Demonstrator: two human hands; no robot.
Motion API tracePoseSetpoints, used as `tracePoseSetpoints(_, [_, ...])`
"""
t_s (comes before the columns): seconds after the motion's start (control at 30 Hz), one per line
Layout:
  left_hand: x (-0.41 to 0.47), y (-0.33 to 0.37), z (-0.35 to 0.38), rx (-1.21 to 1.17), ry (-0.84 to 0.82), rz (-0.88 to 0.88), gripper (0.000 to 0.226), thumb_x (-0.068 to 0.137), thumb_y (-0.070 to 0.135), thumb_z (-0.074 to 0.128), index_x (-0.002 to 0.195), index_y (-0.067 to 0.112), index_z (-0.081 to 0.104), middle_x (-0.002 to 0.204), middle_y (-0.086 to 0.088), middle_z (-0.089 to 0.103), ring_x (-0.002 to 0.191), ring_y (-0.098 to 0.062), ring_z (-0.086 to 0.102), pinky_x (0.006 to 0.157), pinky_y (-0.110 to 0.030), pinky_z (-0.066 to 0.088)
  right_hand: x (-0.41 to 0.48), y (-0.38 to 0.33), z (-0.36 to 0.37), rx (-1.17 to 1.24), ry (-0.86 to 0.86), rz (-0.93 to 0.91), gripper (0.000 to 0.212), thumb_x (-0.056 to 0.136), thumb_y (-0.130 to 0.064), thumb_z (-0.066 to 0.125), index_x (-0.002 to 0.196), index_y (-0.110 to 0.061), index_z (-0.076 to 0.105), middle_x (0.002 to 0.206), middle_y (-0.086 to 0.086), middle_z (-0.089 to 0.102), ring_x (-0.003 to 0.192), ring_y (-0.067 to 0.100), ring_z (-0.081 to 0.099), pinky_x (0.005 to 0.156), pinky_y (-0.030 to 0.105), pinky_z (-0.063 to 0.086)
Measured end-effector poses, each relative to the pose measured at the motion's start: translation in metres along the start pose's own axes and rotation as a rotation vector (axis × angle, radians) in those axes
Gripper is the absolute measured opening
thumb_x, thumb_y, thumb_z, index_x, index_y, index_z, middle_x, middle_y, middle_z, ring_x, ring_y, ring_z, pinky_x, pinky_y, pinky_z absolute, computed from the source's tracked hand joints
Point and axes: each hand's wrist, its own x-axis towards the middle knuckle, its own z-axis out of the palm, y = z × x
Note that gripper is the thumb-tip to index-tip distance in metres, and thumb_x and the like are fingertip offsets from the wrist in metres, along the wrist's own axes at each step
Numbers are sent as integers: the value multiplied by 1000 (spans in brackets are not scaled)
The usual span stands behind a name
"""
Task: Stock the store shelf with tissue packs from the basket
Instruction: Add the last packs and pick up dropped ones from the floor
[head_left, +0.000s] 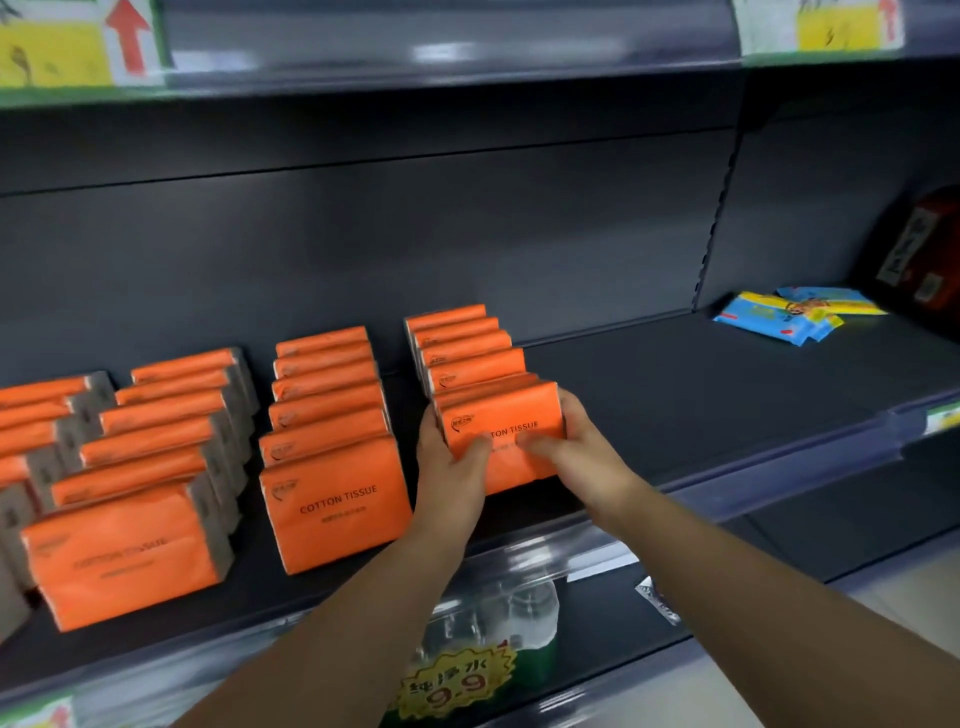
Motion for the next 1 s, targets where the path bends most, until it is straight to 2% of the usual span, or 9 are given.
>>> tracePoseSetpoints(0.1, [2,-2,-1,-3,-8,-6,47,92,0,48,115,40,42,100,16,61,74,19,59,60,1,41,1,3,2,-7,-5,18,55,90,-3,57,136,-27,39,117,2,63,107,13,59,88,25,46])
tracePoseSetpoints(0.2, [3,-4,-1,9,-27,-13,46,93,3,47,118,41,40,102,17,62,82,12,60,67,-5,45,0,5,3,-18,-10,28,55,90,-5,58,137,-25,37,111,-3,63,101,7,60,79,18,47])
tracePoseSetpoints(0.27, [2,-4,0,23,-30,-10,44,93,4,47,113,42,42,103,15,63,90,3,61,75,-14,45,0,5,3,-25,-12,33,55,89,-6,59,136,-25,38,105,-8,63,93,-1,60,68,10,45])
tracePoseSetpoints(0.33, [2,-6,0,28,-29,0,42,93,3,48,110,41,45,102,11,65,91,-3,62,76,-17,46,0,5,2,-28,-10,47,53,89,-6,59,134,-25,39,101,-10,63,90,-4,59,64,8,45])
tracePoseSetpoints(0.5, [-1,-9,-1,27,-37,17,40,93,2,48,104,41,47,97,13,64,74,14,62,60,-2,44,-2,6,2,-19,5,70,51,88,-7,60,132,-23,41,105,-5,64,94,3,61,67,13,46])
tracePoseSetpoints(0.67, [-3,-10,-1,40,-33,8,40,94,2,48,103,40,46,98,14,62,73,17,60,59,0,42,-4,6,2,-31,7,68,50,88,-7,61,131,-23,41,112,0,63,101,8,61,74,17,47])
tracePoseSetpoints(0.77, [-3,-10,-2,47,-26,-12,37,94,6,51,112,37,45,98,15,62,73,18,60,59,0,43,-4,6,2,-31,14,69,49,88,-8,61,130,-23,42,115,2,63,105,12,61,80,21,49])
tracePoseSetpoints(0.87, [-4,-10,-1,74,-12,-24,35,95,11,52,112,40,44,102,15,62,83,9,62,67,-7,45,-4,6,4,-34,33,74,45,88,-8,60,126,-25,43,116,4,62,105,14,60,82,23,49])
tracePoseSetpoints(1.0, [-5,-9,1,123,11,-36,33,94,14,51,117,35,42,112,4,61,97,-8,59,87,-29,46,-3,7,5,-44,57,74,44,87,-9,60,126,-23,45,116,5,62,107,17,60,88,29,49])
